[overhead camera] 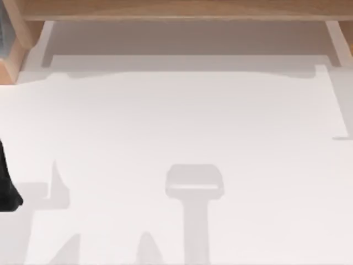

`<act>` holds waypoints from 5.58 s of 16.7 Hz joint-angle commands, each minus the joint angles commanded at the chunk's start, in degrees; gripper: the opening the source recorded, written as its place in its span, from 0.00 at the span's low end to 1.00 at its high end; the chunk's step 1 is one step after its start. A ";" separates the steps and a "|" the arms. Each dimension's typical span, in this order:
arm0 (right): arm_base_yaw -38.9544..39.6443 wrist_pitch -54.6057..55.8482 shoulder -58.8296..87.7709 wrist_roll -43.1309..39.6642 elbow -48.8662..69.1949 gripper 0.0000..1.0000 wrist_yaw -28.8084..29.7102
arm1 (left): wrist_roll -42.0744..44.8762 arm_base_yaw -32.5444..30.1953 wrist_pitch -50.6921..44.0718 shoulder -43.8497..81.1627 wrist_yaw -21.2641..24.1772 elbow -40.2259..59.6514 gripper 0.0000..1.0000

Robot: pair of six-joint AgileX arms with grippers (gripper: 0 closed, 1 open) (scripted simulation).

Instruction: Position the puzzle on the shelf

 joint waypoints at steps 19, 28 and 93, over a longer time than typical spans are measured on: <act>-5.37 -0.46 -2.50 0.79 -0.09 1.00 -0.33 | 0.00 0.00 0.00 0.00 0.00 0.00 1.00; -10.27 -28.90 -11.07 10.89 24.63 1.00 13.16 | 0.00 0.00 0.00 0.00 0.00 0.00 1.00; 18.79 -158.05 24.94 66.98 103.41 0.00 34.67 | 0.00 0.00 0.00 0.00 0.00 0.00 1.00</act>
